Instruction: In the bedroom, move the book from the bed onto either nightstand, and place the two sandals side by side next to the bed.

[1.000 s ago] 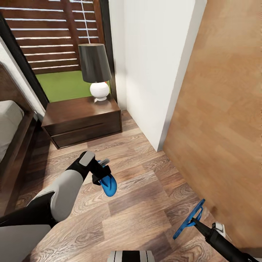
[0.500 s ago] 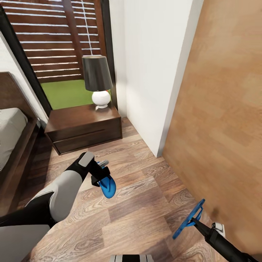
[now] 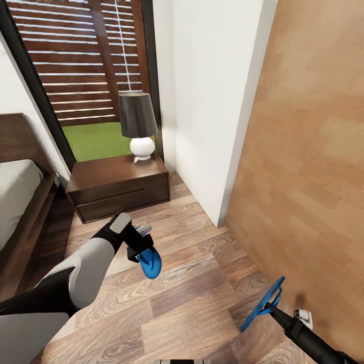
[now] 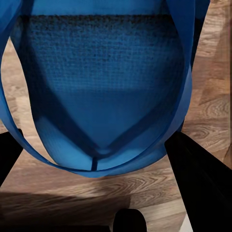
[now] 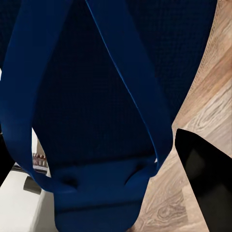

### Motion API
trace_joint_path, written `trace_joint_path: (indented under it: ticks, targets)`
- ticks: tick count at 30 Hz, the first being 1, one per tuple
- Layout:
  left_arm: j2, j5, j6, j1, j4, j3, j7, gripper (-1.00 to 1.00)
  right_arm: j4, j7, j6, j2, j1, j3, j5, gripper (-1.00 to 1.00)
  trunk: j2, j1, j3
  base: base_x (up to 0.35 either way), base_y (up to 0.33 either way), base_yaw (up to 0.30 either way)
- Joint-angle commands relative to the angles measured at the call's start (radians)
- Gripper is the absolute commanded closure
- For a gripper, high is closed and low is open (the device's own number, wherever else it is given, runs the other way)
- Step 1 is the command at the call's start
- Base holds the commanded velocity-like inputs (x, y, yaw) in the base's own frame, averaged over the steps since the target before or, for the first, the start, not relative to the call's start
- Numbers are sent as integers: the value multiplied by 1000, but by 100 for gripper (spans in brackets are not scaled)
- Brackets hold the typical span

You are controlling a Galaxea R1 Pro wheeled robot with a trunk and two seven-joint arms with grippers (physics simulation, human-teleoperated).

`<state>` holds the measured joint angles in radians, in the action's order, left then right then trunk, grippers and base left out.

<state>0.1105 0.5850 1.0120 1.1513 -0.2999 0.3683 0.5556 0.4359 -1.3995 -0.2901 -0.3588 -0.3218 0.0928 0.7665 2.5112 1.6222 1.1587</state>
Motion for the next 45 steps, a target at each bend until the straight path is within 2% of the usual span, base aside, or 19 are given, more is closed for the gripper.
trace_joint_path:
  ticks: [1, 13, 16, 19, 23, 45]
  targets:
    - [0, 8, 2, -1, -1, 3, 10, 100, 0, -3, -12, 0, 0, -1, 3, 100, 0, -1, -3, 0, 0, 0]
    - [-7, 6, 2, -7, -1, 2, 10, 100, -3, -1, -13, 14, 0, 3, 6, 100, -3, -6, -50, 0, 0, 0]
    - [-8, -17, 3, -9, -1, 2, 9, 100, -3, 1, -12, 15, 0, -1, 5, 100, -4, -7, -61, 0, 0, 0]
    - [-7, -62, 2, -10, -1, 2, 4, 100, -2, 3, -12, 15, 0, -2, 7, 100, -4, -9, -73, 0, 0, 0]
    - [-6, -87, 2, -10, -1, 3, -1, 100, -2, 2, -12, 15, 0, 1, 7, 100, -5, -10, -88, 0, 0, 0]
    - [-11, -96, 2, -10, -1, 3, -2, 100, -2, 4, -11, 19, 0, 0, 5, 100, -10, -20, -173, 0, 0, 0]
